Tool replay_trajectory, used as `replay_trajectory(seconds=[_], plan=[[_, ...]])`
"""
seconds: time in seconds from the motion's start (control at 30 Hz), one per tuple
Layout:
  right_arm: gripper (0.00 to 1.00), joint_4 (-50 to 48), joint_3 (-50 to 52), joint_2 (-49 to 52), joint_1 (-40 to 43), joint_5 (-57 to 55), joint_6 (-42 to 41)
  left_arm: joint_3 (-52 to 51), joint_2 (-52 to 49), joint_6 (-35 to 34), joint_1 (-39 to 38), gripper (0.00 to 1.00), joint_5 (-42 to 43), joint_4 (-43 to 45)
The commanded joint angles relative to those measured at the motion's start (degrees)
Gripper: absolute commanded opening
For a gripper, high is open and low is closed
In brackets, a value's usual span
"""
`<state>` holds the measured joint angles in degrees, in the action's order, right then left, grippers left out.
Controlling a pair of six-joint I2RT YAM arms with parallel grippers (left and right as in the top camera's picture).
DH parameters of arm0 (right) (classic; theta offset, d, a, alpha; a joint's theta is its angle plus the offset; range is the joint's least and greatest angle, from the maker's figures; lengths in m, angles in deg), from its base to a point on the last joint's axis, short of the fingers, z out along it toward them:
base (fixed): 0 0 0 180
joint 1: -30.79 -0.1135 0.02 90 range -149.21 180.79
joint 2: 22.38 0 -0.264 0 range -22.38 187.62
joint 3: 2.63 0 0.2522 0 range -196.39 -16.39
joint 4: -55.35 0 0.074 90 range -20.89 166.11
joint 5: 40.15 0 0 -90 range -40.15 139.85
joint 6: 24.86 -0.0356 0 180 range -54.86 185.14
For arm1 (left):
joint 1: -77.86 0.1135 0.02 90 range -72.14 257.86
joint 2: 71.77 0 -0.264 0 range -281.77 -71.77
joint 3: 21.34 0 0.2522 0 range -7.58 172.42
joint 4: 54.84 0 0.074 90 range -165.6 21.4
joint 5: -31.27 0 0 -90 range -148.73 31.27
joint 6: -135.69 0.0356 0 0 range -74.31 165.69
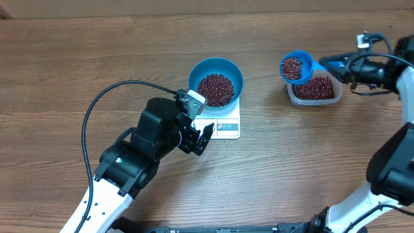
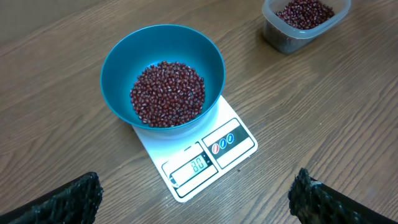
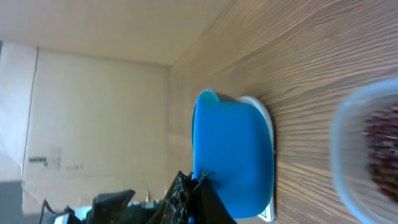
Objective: Scoop item into bowl and weigh 150g on scale
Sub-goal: 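Lift the filled scoop out of the tub with the right gripper, then carry the scoop over the teal bowl and tip beans in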
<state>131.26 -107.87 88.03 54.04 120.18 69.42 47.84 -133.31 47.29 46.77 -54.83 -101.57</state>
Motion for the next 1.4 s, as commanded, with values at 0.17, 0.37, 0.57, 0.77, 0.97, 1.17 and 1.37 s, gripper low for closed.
replay_trajectory(seconds=[0.17,0.37,0.57,0.77,0.97,1.17,1.37], plan=[[0.04,-1.92,-0.52,-2.89,-7.96,2.67,0.26,-0.31,-0.22,-0.52,0.11,0.99,0.2,0.28],[0.04,-3.54,-1.92,-3.43,-12.41,-1.27,-1.4,-0.31,-0.22,-0.55,0.11,1.0,0.2,0.39],[0.04,-3.54,-4.76,-3.43,-16.85,-3.76,-1.46,-0.31,-0.22,-0.52,0.11,1.0,0.2,0.46],[0.04,-3.56,-8.09,-3.43,-21.24,-10.21,-1.46,-0.31,-0.22,-0.55,0.11,0.99,0.22,0.48],[0.04,-3.78,-10.23,-3.43,-25.46,-17.44,-2.45,-0.31,-0.22,-0.52,0.11,0.99,0.2,0.46],[0.04,-5.22,-10.6,-3.43,-29.27,-24.35,-4.94,-0.31,-0.22,-0.52,0.11,0.99,0.2,0.48],[0.04,-7.82,-10.6,-3.48,-32.7,-28.35,-7.52,-0.31,-0.22,-0.52,0.11,1.0,0.2,0.48]])
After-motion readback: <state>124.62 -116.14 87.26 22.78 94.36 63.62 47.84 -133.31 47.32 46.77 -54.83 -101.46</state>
